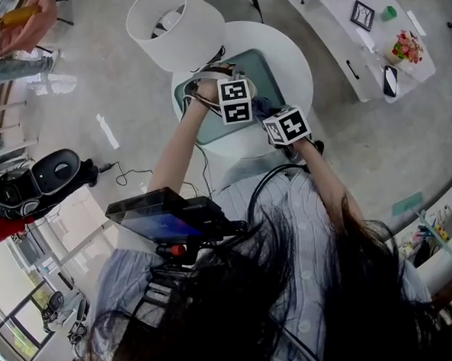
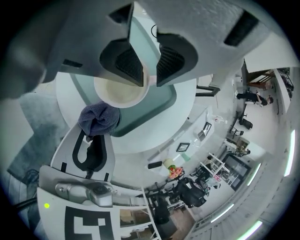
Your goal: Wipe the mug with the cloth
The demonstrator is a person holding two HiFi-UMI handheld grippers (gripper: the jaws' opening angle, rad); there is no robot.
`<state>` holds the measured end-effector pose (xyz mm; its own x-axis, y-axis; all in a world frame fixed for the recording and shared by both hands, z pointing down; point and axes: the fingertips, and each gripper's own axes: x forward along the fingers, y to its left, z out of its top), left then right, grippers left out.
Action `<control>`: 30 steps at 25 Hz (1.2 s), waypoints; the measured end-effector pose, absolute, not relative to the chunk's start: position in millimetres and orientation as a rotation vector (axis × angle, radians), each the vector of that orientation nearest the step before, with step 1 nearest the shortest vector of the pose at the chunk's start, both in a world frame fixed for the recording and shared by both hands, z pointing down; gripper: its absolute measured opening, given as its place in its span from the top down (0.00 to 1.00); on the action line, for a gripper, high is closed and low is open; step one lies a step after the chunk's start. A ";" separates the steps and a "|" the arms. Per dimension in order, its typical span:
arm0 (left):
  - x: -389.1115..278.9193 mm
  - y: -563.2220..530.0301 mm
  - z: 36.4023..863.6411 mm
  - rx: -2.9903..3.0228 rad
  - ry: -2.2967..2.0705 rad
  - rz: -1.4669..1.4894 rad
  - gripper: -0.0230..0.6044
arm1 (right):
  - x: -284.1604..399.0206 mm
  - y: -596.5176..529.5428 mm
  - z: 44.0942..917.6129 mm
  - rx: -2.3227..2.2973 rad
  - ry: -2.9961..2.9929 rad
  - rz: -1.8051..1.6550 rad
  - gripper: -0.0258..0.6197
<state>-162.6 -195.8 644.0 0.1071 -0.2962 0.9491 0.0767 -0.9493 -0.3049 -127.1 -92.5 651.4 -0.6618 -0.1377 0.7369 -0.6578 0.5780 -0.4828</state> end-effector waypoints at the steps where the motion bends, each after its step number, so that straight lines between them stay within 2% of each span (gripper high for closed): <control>1: -162.1 -195.7 644.2 -2.106 0.201 -1.917 0.83 | -127.2 -92.1 651.0 0.629 -2.150 1.022 0.81; 10: -160.5 -194.8 655.4 -2.154 0.140 -1.950 0.83 | -133.3 -91.5 648.7 0.618 -2.150 1.037 0.81; 25: -169.7 -196.7 649.0 -2.619 0.770 -2.056 0.85 | -129.1 -98.3 647.1 0.617 -2.145 1.047 0.81; 30: -175.6 -196.4 649.6 -2.613 0.904 -2.070 0.85 | -130.9 -95.3 647.3 0.598 -2.149 1.033 0.81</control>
<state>-175.6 -196.4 649.6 0.1655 -0.2018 0.9653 -0.5706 -0.8179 -0.0732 -130.9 -95.3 647.3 -0.6703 -0.1126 0.7335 -0.6430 0.5816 -0.4983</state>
